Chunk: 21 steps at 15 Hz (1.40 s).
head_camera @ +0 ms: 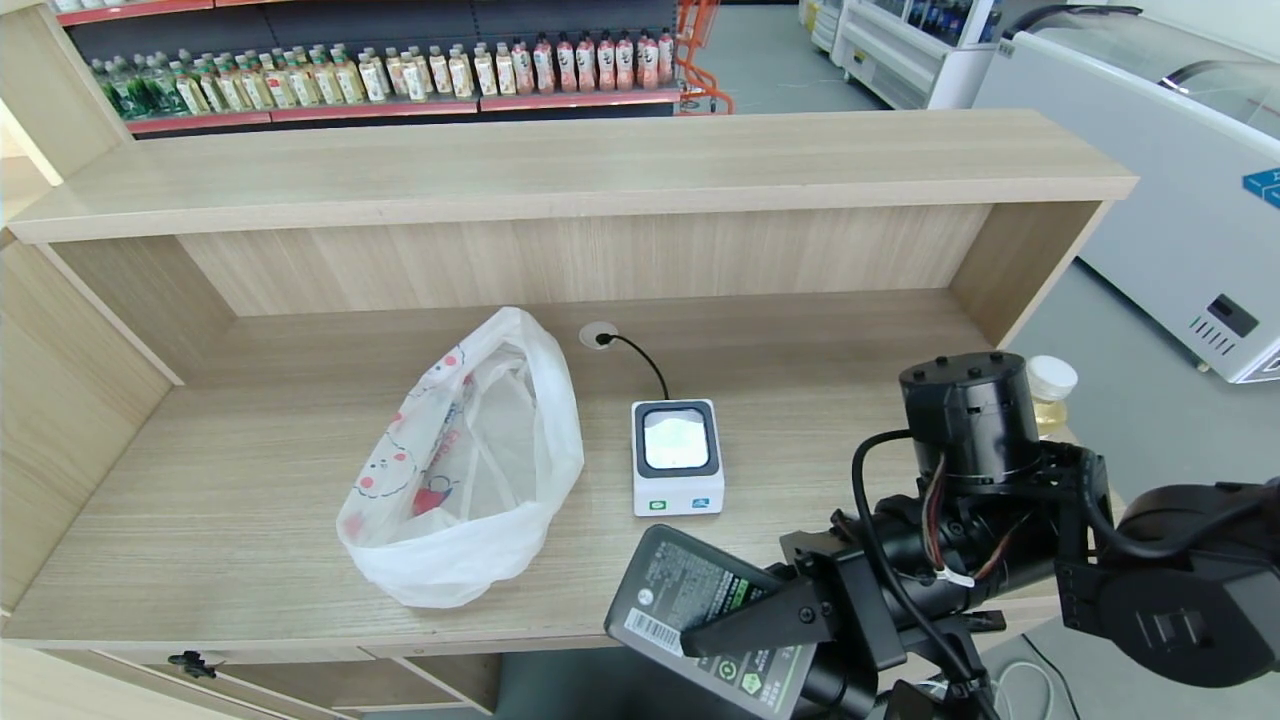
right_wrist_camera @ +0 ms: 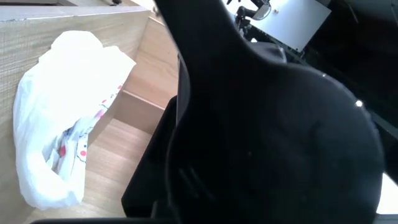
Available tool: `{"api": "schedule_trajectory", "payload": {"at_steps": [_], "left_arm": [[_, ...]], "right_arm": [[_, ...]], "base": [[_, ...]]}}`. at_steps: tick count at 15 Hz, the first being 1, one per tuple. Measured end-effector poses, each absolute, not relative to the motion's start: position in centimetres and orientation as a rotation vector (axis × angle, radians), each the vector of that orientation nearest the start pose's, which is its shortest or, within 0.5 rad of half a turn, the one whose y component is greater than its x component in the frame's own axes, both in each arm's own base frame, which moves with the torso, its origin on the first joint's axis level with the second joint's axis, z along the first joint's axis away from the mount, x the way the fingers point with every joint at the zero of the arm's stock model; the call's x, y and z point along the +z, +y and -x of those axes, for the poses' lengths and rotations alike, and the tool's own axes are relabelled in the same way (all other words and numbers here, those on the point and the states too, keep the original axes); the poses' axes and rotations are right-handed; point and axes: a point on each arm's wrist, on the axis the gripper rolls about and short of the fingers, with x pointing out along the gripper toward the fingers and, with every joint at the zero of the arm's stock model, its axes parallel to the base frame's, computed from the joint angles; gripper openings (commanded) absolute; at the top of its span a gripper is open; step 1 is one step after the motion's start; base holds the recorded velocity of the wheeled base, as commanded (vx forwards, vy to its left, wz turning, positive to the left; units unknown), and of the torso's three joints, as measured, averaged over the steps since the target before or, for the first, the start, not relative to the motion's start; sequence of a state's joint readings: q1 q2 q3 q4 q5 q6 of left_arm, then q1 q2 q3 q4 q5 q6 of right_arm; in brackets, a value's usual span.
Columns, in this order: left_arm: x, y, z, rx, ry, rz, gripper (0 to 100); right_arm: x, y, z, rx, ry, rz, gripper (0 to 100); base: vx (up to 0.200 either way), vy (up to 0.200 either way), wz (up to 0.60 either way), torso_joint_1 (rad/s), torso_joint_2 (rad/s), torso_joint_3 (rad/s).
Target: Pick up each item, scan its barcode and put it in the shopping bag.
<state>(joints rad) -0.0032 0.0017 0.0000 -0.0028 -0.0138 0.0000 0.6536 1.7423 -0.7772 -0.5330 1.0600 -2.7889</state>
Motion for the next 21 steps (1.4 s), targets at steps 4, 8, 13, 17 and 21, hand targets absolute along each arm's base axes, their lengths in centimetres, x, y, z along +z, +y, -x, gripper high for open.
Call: {"api": "schedule_trajectory", "payload": {"at_steps": [4, 8, 13, 17, 21], "left_arm": [[7.6, 0.0, 2.3, -0.017, -0.001, 0.000, 100], [7.6, 0.0, 2.3, -0.017, -0.001, 0.000, 100], [7.6, 0.0, 2.3, -0.017, -0.001, 0.000, 100], [7.6, 0.0, 2.3, -0.017, -0.001, 0.000, 100], [7.6, 0.0, 2.3, -0.017, -0.001, 0.000, 100]], "right_arm": [[15.6, 19.4, -22.4, -1.175, 2.406, -2.178, 0], [14.8, 19.5, -22.6, -1.223, 2.392, -2.176, 0], [13.8, 20.1, -23.4, -1.273, 2.380, -2.170, 0], [13.5, 20.4, -23.7, -1.286, 2.377, -2.170, 0], [14.1, 20.6, -23.7, -1.421, 2.365, -2.205, 0]], "base": [[0.000, 0.000, 0.00, 0.000, 0.00, 0.000], [0.000, 0.000, 0.00, 0.000, 0.00, 0.000], [0.000, 0.000, 0.00, 0.000, 0.00, 0.000], [0.000, 0.000, 0.00, 0.000, 0.00, 0.000], [0.000, 0.000, 0.00, 0.000, 0.00, 0.000]]}}
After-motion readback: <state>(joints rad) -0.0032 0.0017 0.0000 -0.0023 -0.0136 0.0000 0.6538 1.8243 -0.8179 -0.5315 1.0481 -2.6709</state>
